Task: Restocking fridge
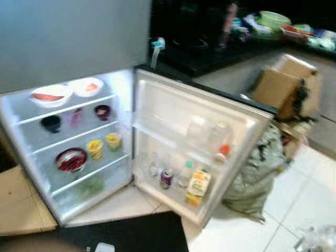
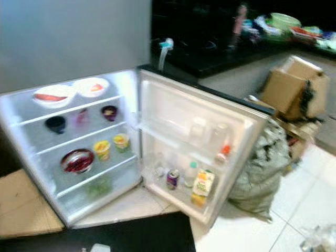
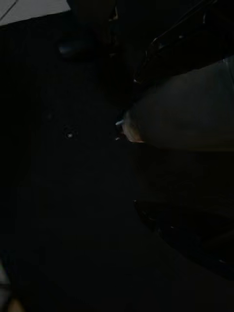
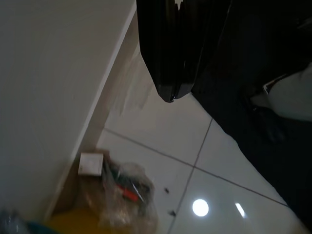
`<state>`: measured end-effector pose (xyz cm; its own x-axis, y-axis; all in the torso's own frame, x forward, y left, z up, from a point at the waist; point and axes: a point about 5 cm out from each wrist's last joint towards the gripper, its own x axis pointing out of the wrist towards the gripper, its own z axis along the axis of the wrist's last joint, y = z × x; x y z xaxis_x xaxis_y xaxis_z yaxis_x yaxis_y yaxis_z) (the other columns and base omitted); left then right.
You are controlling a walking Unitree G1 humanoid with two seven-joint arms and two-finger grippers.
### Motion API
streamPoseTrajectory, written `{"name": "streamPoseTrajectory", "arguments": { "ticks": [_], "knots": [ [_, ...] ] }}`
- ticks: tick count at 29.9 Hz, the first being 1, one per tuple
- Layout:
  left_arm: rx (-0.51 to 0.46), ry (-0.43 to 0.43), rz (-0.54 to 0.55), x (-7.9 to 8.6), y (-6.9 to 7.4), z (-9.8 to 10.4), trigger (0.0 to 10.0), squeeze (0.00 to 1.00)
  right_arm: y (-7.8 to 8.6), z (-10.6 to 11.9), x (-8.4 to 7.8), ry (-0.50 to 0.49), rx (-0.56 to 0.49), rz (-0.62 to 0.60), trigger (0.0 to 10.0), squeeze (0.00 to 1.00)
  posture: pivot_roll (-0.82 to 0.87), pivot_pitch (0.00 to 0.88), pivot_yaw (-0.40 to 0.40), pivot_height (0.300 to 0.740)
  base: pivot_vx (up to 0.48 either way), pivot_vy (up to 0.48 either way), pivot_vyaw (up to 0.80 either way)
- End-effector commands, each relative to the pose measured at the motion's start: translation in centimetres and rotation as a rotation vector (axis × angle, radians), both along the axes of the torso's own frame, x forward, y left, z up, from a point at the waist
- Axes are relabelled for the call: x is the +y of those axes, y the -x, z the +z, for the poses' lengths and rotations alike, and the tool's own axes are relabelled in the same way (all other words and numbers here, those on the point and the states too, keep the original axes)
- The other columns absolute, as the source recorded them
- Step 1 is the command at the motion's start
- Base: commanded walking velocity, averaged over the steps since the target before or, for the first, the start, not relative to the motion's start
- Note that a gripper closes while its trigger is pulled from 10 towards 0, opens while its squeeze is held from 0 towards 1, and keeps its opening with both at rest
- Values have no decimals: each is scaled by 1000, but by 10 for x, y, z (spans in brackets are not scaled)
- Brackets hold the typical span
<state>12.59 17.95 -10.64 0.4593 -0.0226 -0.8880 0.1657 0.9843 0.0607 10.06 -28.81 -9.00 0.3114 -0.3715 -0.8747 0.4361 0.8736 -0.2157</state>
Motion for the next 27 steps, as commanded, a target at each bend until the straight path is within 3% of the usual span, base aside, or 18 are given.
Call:
{"name": "streamPoseTrajectory", "arguments": {
  "ticks": [1,9,16,27],
  "knots": [
    [10,-4,-21,-1,2,-1,10000,0,-2,2,-3,7,-2,20,10000,0,-76,0,-37,740,0,0,-800],
    [2,1,-30,-3,-2,0,10000,0,-5,2,-1,-4,-7,49,10000,0,-78,0,-40,740,0,0,-777],
    [2,2,-42,-3,-3,1,10000,0,-6,1,2,-13,-4,63,10000,0,-78,0,-38,740,0,0,0],
    [-9,-6,-29,1,-5,2,10000,0,-6,0,4,-16,3,83,10000,0,-75,0,-40,740,0,-378,0]
  ]
}}
